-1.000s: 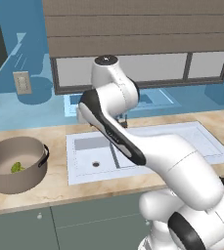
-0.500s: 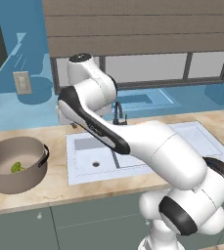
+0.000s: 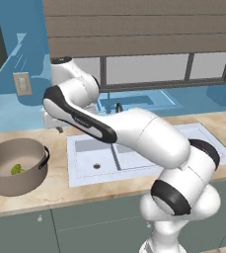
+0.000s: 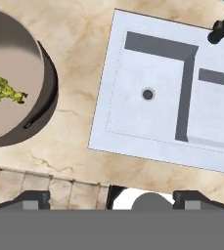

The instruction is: Dump the broccoli from the pot into the sink. Then turn on the water and wash the broccoli. Then turn off the water and put the broccoli back in the pot.

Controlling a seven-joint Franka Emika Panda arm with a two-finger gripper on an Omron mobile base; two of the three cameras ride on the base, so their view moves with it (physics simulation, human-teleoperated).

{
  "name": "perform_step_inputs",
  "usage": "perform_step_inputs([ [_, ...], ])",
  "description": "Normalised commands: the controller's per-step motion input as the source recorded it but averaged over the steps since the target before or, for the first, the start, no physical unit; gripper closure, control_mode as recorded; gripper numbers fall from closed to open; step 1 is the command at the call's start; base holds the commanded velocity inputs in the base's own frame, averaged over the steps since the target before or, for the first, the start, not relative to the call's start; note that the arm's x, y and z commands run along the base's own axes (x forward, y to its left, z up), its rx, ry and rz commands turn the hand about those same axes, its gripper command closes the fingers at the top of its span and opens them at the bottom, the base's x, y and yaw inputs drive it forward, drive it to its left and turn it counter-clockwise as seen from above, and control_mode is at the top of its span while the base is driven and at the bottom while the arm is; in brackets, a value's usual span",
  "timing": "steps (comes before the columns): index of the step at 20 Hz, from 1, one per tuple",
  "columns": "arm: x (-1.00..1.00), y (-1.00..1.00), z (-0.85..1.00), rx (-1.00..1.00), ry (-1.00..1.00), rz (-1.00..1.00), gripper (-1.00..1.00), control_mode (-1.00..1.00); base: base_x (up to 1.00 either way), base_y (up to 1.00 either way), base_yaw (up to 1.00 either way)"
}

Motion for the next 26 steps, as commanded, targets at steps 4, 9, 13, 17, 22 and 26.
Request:
perform_step_inputs([
  [4,0.27,0.35,-0.33,0.00,0.03,-0.02,-1.00,-1.00,0.00,0.00,0.00],
  [9,0.24,0.33,-0.32,0.00,0.00,-0.01,-1.00,-1.00,0.00,0.00,0.00],
  [13,0.21,0.27,-0.34,0.00,0.02,-0.01,-1.00,-1.00,0.00,0.00,0.00],
  [17,0.23,0.21,-0.39,0.02,0.03,-0.02,-1.00,-1.00,0.00,0.00,0.00],
  [22,0.25,0.19,-0.36,0.05,0.02,-0.02,-1.00,-1.00,0.00,0.00,0.00],
  [26,0.26,0.22,-0.32,0.06,0.01,-0.02,-1.00,-1.00,0.00,0.00,0.00],
])
